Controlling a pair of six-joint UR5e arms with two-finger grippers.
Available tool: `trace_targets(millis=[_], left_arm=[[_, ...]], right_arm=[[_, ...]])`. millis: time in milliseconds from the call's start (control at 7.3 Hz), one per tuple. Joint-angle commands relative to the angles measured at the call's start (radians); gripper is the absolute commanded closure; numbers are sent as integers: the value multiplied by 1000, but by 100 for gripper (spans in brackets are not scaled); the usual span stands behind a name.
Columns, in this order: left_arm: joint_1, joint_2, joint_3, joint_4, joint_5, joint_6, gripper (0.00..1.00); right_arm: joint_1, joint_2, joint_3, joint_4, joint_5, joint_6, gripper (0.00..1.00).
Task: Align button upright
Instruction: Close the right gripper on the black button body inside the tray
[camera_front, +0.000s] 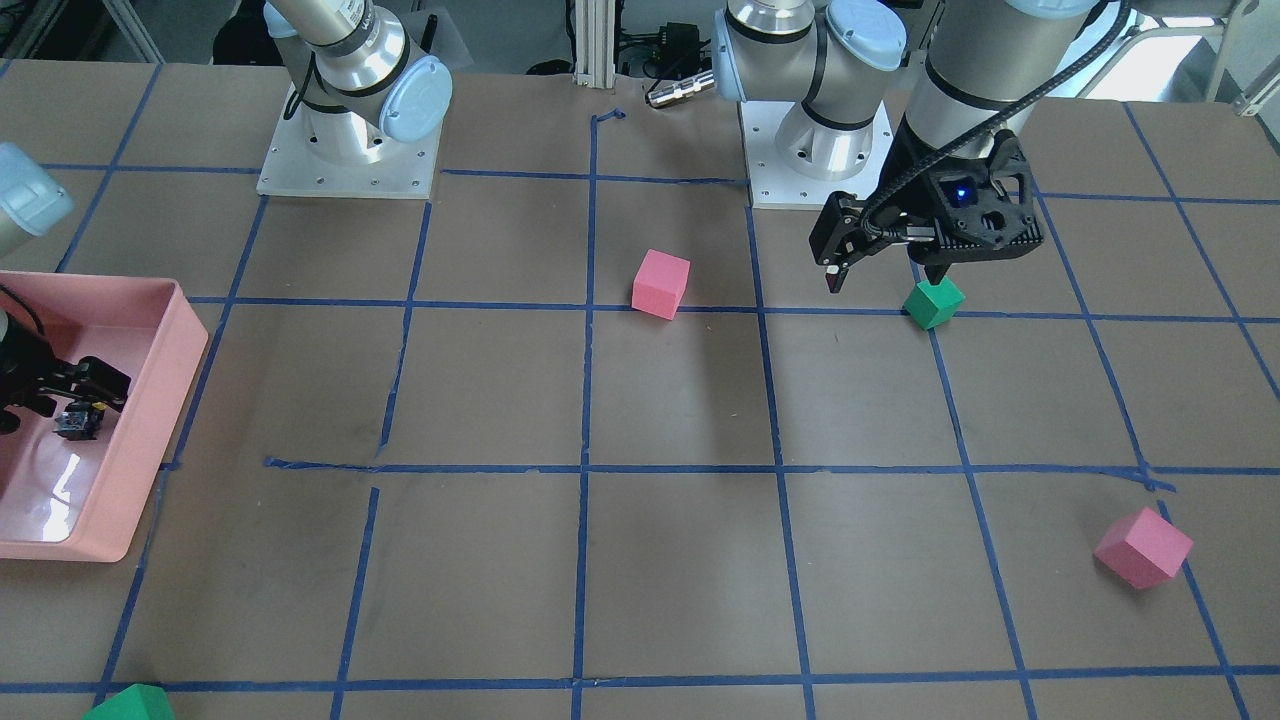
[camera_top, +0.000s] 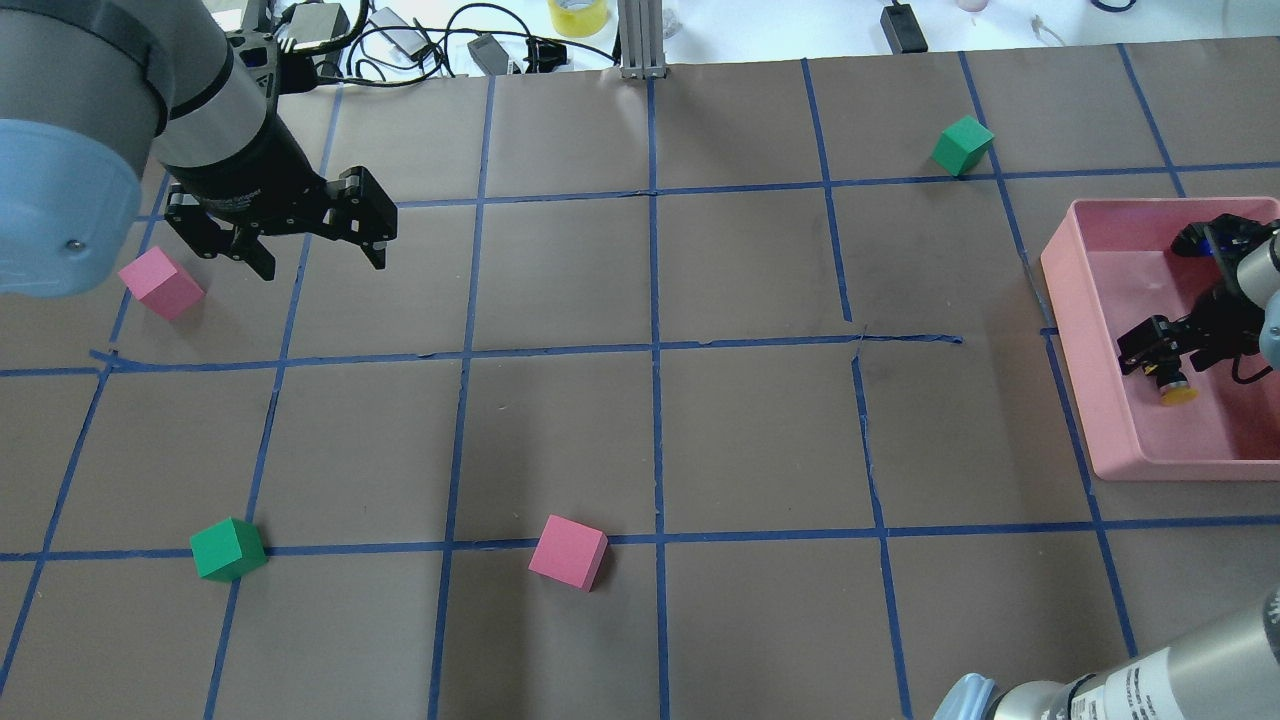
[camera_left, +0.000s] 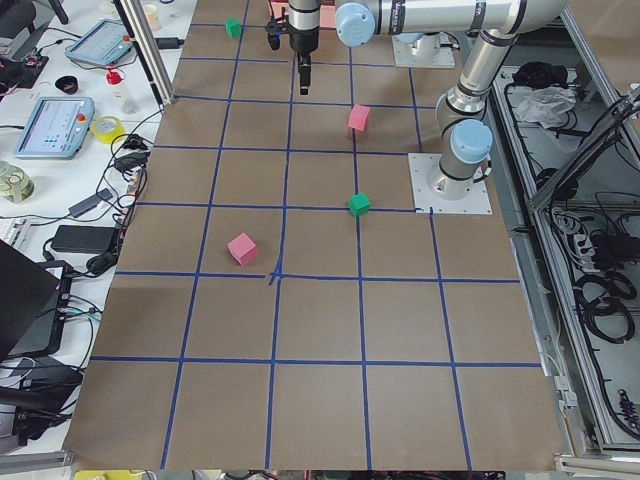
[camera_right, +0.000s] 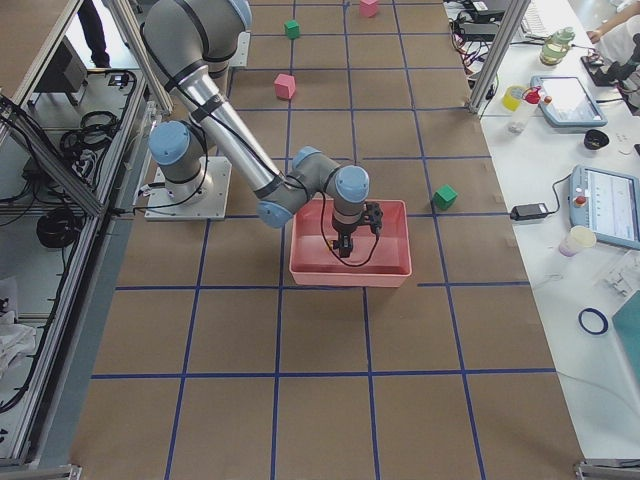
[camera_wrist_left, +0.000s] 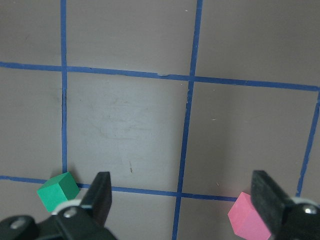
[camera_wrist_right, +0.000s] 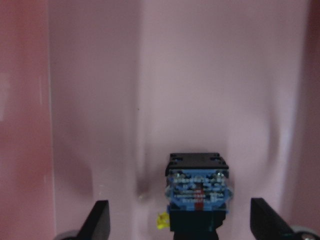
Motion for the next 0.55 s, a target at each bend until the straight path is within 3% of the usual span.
trace_targets(millis=[0, 137, 274, 411], left_arm=[[0, 0, 0, -2, 1, -2, 0], [0, -2, -2, -2, 2, 0, 0], [2, -2, 0, 8, 1, -2, 0], [2, -2, 0, 17, 2, 0, 0]], right_arm=[[0, 2, 2, -1, -3, -1, 28], [0, 2, 1, 0, -6, -1, 58], [0, 1, 1, 7, -5, 0, 79], [0, -1, -1, 8, 0, 2, 86]])
